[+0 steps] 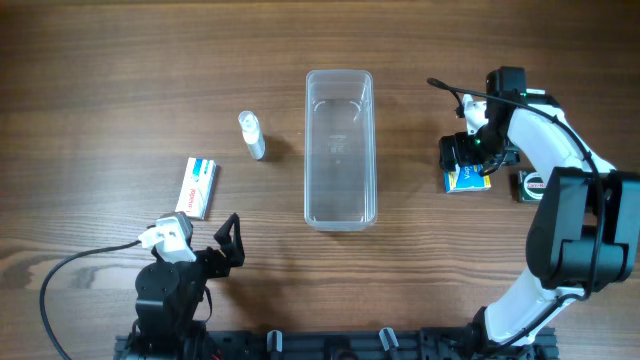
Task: Pack container
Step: 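Lower the right gripper and grasp the blue VapoDrops box, then carry the VapoDrops box into the clear container and release it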
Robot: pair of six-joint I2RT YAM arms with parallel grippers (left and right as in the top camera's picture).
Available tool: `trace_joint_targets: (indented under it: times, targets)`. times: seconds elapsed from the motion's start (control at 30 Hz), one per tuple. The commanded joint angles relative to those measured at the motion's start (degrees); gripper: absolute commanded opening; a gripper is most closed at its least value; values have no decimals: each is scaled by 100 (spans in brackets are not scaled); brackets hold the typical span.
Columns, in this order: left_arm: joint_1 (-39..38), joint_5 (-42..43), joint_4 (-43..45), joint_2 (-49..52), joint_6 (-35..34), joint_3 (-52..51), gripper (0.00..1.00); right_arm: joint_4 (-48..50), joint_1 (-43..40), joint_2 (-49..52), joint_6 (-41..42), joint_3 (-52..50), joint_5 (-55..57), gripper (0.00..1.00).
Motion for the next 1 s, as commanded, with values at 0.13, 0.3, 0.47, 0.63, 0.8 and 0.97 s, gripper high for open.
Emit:
trace_joint_targets:
  times: [0.13,0.3,0.47,0.63,0.8,0.97]
  targets:
    - [46,-9,37,-26,109,-17,100,293,20,96,197,-398,149,99]
    - [46,-9,37,-26,109,-15,100,339,20,96,227,-404,254,98]
    - [46,-9,37,-26,109,-15,100,542,20,98,223,-605,251,95]
    - [46,-9,35,-26,109,-17,100,796,20,98,210,-693,249,94]
    - [46,-9,35,-26,109,-15,100,905,20,96,225,-664,251,77]
    - [46,-9,35,-26,109,-15,100,638,20,94,385,-361,236,74]
